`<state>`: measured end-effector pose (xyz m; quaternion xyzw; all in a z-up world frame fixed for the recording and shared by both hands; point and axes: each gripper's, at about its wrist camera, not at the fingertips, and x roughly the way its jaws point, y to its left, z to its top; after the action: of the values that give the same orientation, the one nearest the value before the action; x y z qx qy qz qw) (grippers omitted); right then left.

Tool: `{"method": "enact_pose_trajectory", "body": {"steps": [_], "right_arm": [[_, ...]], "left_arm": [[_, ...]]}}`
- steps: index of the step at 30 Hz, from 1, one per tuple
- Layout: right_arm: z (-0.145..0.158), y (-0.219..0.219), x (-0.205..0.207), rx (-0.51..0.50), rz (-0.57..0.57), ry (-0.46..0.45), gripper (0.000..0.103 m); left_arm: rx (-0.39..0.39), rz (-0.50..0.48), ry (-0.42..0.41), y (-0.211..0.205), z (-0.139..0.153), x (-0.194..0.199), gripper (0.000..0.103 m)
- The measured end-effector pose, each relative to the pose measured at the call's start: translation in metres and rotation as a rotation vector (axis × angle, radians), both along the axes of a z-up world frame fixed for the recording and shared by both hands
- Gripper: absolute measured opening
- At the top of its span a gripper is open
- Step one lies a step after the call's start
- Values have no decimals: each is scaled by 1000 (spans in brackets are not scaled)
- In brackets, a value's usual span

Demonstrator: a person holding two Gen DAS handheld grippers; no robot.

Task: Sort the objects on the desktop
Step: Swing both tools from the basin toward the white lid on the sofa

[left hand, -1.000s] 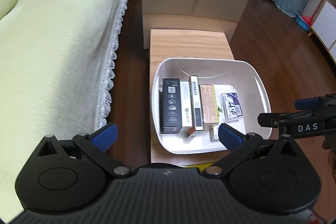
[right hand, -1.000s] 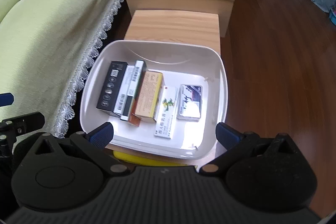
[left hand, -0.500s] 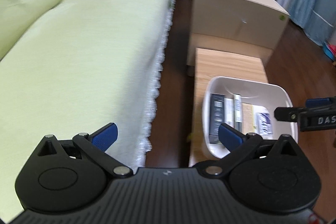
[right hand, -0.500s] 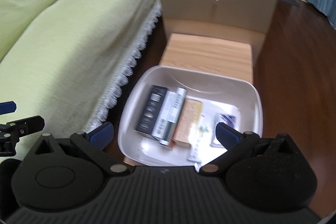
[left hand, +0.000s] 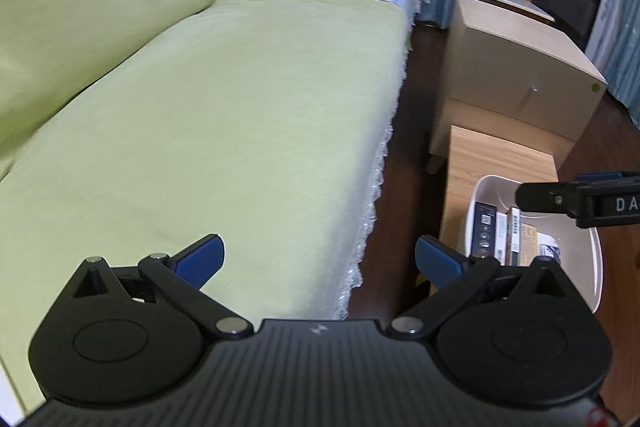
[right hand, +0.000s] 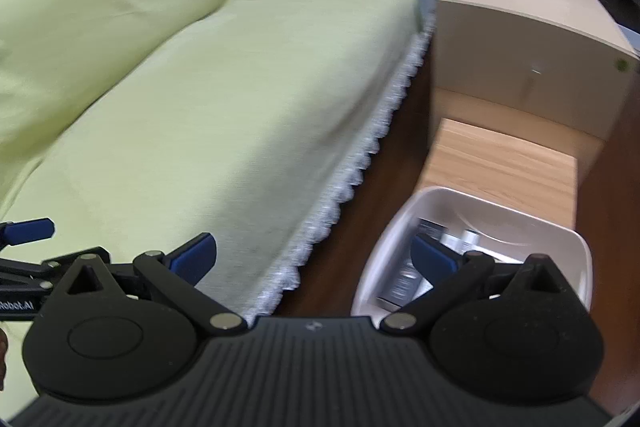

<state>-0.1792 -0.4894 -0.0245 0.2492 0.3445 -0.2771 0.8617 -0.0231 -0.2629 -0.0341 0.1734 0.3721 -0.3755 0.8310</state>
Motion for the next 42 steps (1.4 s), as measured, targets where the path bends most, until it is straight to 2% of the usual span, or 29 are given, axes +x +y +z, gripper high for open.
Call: {"method": "enact_pose_trajectory", "body": {"steps": [12, 22, 32, 42], "right_arm": [[20, 63, 70, -16, 214, -45, 102], [27, 138, 136, -10, 473, -102, 102], [41, 199, 181, 6, 680, -171, 103], [40, 270, 223, 48, 869, -159, 102]], "left_arm": [[-3, 195, -26, 90, 6, 12, 103], [24, 459, -38, 192, 5, 18, 103], [56, 698, -64, 297, 11, 5, 103], [39, 907, -55, 392, 8, -7, 103]]}}
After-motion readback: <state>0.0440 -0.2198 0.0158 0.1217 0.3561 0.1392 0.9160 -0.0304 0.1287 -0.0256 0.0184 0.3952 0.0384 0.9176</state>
